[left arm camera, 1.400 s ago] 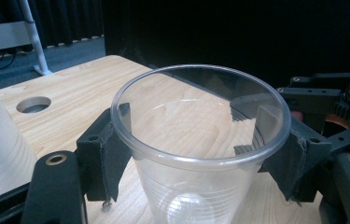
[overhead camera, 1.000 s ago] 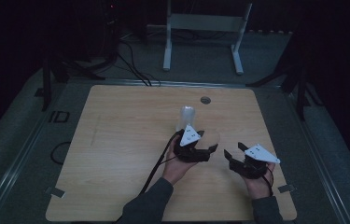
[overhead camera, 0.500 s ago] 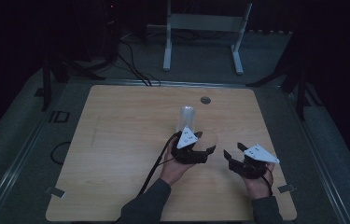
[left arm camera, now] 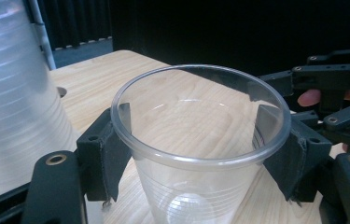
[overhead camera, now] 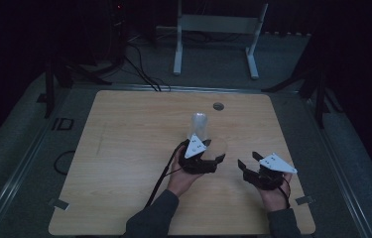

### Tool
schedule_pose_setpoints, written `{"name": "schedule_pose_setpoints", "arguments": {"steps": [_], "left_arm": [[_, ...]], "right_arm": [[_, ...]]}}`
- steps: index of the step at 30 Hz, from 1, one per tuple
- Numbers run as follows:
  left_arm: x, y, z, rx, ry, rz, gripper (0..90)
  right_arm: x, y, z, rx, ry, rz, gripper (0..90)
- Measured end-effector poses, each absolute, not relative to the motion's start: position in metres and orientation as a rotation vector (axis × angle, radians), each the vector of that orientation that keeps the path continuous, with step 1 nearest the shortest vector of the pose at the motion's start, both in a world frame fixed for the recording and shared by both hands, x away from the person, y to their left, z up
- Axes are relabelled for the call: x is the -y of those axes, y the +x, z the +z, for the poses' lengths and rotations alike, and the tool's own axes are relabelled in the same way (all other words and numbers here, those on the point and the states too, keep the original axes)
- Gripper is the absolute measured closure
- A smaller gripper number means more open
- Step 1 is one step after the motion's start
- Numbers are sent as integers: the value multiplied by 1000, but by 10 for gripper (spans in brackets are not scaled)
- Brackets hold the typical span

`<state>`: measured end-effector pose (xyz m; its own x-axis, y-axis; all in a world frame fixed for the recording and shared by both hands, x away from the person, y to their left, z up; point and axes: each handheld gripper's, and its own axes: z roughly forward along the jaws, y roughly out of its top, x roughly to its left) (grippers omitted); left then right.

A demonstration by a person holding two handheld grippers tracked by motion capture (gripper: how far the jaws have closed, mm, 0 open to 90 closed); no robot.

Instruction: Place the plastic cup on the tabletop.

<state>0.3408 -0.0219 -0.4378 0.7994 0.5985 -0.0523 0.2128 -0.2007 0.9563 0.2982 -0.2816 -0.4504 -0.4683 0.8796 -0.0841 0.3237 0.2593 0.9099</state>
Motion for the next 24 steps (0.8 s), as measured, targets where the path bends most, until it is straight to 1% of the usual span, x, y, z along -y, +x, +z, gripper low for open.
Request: {"name": "schedule_pose_setpoints", "arguments": {"steps": [24], "left_arm": [[9,343,-450,-662,1792,427,288]], "right_arm": [[281,299,-452,-1934,1092,1182,354]]}}
